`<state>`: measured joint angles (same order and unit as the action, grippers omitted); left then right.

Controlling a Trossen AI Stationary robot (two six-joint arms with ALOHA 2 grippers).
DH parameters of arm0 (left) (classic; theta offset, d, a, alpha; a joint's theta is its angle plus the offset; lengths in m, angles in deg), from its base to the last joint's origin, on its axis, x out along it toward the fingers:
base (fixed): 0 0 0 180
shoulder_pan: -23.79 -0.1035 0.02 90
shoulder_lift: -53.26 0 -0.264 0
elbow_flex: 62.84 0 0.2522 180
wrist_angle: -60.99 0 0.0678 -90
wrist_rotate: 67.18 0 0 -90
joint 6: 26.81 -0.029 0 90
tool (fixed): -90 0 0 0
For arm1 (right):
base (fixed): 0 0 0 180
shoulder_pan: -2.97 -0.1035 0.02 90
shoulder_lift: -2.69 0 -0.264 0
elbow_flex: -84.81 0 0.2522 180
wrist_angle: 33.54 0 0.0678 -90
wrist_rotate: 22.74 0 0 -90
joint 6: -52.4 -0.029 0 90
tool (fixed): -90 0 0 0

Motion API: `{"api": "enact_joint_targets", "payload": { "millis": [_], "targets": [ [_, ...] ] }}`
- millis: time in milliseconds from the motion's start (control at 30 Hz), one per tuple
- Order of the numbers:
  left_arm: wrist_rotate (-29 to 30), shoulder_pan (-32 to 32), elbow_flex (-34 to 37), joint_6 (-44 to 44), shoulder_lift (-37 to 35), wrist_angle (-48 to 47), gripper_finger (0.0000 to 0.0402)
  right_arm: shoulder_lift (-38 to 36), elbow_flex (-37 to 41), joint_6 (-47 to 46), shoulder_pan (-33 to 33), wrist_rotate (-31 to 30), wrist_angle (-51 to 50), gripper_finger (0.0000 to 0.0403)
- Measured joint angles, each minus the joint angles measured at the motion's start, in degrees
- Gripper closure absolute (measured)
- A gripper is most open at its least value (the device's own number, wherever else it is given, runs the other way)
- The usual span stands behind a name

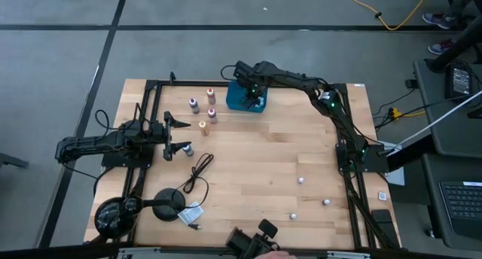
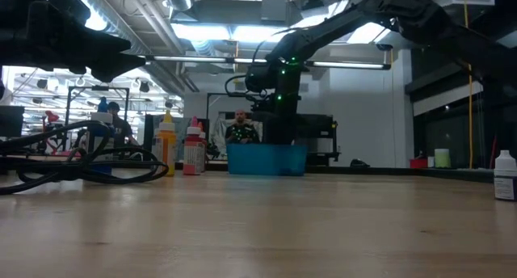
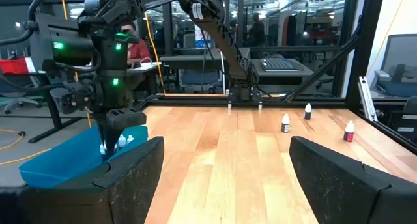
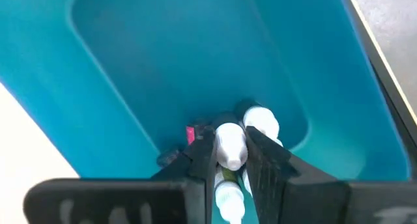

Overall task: Pick & Place food coloring
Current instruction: Put the small red food coloring bottle into the blue container

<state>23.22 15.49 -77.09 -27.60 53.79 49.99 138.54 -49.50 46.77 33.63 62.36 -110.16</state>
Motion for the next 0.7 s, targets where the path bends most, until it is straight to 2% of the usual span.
{"api": "enact_joint_targets", "payload": {
  "millis": [700],
  "targets": [
    [0.02,0.00,0.00,0.00,0.00,0.00,0.0073,1.42,0.06,-1.42,0.37,0.43,-1.05,0.0320]
  ]
}}
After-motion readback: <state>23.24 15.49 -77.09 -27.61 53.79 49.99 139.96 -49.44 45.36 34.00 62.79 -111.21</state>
